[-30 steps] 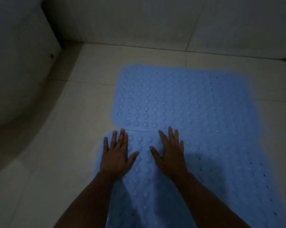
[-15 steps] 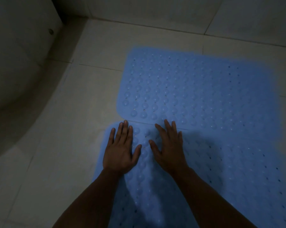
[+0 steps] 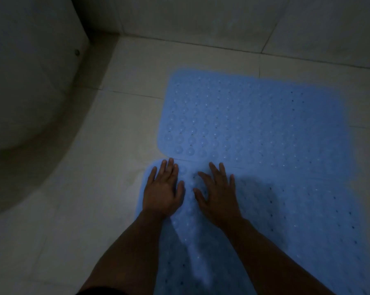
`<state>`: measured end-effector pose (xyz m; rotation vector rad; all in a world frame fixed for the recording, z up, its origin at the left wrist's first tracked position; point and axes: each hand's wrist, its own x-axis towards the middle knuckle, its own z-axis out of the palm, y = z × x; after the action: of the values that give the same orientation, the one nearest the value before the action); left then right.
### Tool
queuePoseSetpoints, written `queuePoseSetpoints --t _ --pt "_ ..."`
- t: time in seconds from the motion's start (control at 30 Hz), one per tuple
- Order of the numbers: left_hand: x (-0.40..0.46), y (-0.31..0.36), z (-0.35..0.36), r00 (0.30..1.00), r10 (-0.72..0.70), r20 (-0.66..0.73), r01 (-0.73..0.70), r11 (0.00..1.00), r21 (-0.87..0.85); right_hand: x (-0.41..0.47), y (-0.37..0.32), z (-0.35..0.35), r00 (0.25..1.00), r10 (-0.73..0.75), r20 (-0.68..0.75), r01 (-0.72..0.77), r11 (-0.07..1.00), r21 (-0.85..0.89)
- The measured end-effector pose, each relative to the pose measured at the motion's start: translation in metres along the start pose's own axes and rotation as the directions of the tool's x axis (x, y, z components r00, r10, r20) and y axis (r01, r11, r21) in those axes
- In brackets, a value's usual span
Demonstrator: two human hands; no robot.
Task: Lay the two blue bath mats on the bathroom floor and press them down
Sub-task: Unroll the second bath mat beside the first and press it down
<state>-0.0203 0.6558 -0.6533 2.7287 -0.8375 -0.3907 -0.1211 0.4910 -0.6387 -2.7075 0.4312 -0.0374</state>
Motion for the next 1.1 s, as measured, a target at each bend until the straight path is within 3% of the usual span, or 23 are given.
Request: queuePoseSetpoints --t 0.1,0.23,0.53,0.7,0.97,1.1 --pt "0.012 -0.004 -0.039 0.989 0.007 0.144 -0.013 0.999 0.038 0.012 -0.030 -0.010 0.971 0.065 0.232 -0.063 0.998 -0.019" --pt "0.012 -0.018 -0.066 0.999 0.018 0.031 -0.019 0.998 0.063 0.027 -0.059 -0.005 0.949 0.070 0.308 -0.052 0.996 -0.067" --pt "-0.013 -0.040 -0.039 0.992 -0.036 -0.119 0.052 0.990 0.129 0.014 -0.064 0.043 0.991 -0.037 0.127 0.058 0.985 -0.162" --pt "-0.020 -0.045 -0.026 0.990 -0.026 -0.139 0.048 0.986 0.160 0.008 -0.065 0.047 0.993 -0.055 0.108 0.075 0.980 -0.185" --pt "-0.020 -0.055 -0.019 0.979 -0.048 -0.200 0.081 0.984 0.157 0.007 -0.065 0.049 0.987 -0.053 0.153 0.077 0.984 -0.159" --pt "-0.016 -0.051 -0.029 0.952 -0.142 -0.271 0.170 0.982 0.082 0.015 -0.066 0.040 0.941 -0.006 0.339 0.032 0.997 -0.073"
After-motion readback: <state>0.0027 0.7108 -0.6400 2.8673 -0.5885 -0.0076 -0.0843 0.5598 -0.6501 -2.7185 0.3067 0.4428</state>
